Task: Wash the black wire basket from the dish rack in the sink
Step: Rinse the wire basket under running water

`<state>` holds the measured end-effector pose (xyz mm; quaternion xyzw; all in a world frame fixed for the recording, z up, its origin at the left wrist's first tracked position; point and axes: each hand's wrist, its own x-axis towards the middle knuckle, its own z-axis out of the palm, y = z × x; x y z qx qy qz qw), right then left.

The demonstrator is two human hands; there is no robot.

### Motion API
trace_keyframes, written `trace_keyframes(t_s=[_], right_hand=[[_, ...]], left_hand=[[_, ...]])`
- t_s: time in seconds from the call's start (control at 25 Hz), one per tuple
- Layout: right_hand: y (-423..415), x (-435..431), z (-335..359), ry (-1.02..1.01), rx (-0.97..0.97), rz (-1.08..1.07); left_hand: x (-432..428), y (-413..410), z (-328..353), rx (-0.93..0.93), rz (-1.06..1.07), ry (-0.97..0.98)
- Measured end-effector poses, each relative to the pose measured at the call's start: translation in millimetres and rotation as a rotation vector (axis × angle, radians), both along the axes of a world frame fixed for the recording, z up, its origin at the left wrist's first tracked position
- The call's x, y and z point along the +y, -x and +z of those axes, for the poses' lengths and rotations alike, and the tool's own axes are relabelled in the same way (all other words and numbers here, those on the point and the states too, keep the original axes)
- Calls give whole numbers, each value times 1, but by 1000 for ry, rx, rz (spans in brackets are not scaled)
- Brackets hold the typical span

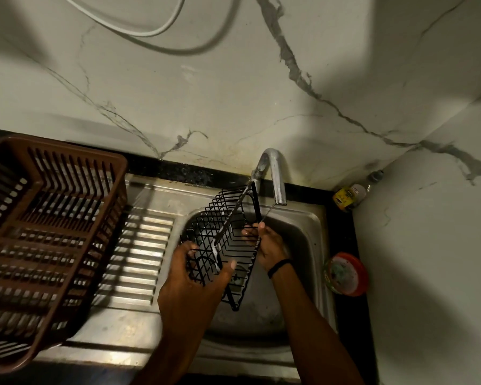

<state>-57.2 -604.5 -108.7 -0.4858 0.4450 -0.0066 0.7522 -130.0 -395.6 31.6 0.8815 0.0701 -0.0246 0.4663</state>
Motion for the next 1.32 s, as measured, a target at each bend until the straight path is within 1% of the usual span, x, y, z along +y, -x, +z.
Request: trace_keyframes(t_s=[0.04,0.12,0.16,0.2,0.24,0.28,0.32,0.48,0.6,0.68,0.76,0.92,1.04,1.2,1.32], right_hand=[[0,0,-1,8,1,-2],[0,1,-3,19,-5,5],[0,2,-3,27,-10,12],[-1,4,-3,32,-18,13],[-1,6,-1,25,-30,7],[-2,7,0,12,-49,-2],[-3,7,3,7,-69,-3],[-11,3,11,45,-123,31],[-16,-8,15,125,-72,0],[-15,-16,12,135,-66,-8],[-13,-22,9,94,-68,17],[-15,-31,15,-33,-63,49],[-17,-33,20,-32,-77,96],[-15,-29,28,-75,-109,126],[-15,-27,28,-36,-100,125]], left_hand=[[1,0,0,59,-44,-17],[6,1,2,75,-122,-38],[8,1,7,67,-139,14],[10,-1,13,96,-140,118],[12,-3,19,150,-135,241],[13,-7,23,206,-133,323],[11,-12,24,251,-139,349],[-10,-44,17,398,-240,188],[-30,-67,7,466,-276,107],[-37,-74,-1,478,-285,77],[-40,-74,-6,470,-291,70],[-39,-66,-11,359,-267,90],[-33,-62,-9,269,-228,86],[-26,-64,-8,231,-222,23],[-22,-64,-4,220,-229,7]])
